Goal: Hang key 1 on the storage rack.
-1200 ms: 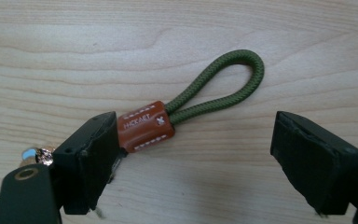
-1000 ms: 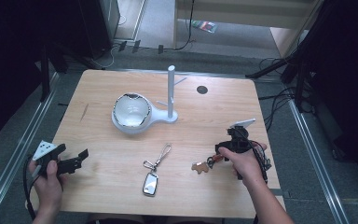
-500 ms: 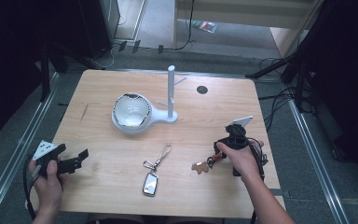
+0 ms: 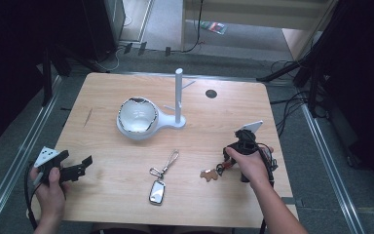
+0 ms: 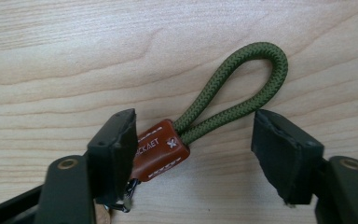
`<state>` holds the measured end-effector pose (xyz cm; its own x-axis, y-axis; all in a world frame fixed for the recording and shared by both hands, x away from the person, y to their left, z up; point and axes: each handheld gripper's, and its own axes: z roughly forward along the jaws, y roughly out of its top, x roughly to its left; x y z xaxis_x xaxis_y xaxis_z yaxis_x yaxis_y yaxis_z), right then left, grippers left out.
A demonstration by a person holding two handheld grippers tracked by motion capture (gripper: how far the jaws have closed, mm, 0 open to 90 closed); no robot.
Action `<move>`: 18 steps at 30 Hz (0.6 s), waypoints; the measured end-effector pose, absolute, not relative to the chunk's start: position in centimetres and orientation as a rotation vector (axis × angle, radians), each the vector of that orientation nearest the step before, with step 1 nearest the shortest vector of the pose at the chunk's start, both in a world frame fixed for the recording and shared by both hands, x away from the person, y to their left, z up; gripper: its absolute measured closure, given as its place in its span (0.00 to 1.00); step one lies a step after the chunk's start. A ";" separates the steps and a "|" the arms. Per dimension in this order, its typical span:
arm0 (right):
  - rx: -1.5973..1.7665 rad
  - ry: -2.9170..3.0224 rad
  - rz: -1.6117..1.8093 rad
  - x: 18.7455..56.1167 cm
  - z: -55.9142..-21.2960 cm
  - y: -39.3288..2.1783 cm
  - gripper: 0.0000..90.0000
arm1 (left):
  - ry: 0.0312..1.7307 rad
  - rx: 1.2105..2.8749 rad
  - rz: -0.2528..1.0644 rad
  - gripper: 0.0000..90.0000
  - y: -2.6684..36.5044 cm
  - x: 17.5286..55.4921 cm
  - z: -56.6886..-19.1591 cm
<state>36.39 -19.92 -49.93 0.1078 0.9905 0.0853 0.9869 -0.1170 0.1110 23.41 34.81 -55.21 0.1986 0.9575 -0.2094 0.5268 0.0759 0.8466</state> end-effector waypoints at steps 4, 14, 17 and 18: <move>2.352 2.045 0.227 36.7 -50.1 -20.0 0.45 | 1.450 1.575 0.604 0.01 34.8 23.4 -55.2; 2.278 2.068 0.145 37.1 -50.0 -19.1 0.50 | 1.449 1.575 0.605 0.01 34.8 23.4 -55.2; 2.272 2.076 0.148 37.2 -49.7 -19.0 0.44 | 1.449 1.576 0.604 0.01 34.8 23.4 -55.2; 2.287 2.071 0.143 37.2 -49.7 -19.0 0.42 | 1.449 1.577 0.604 0.01 34.8 23.4 -55.2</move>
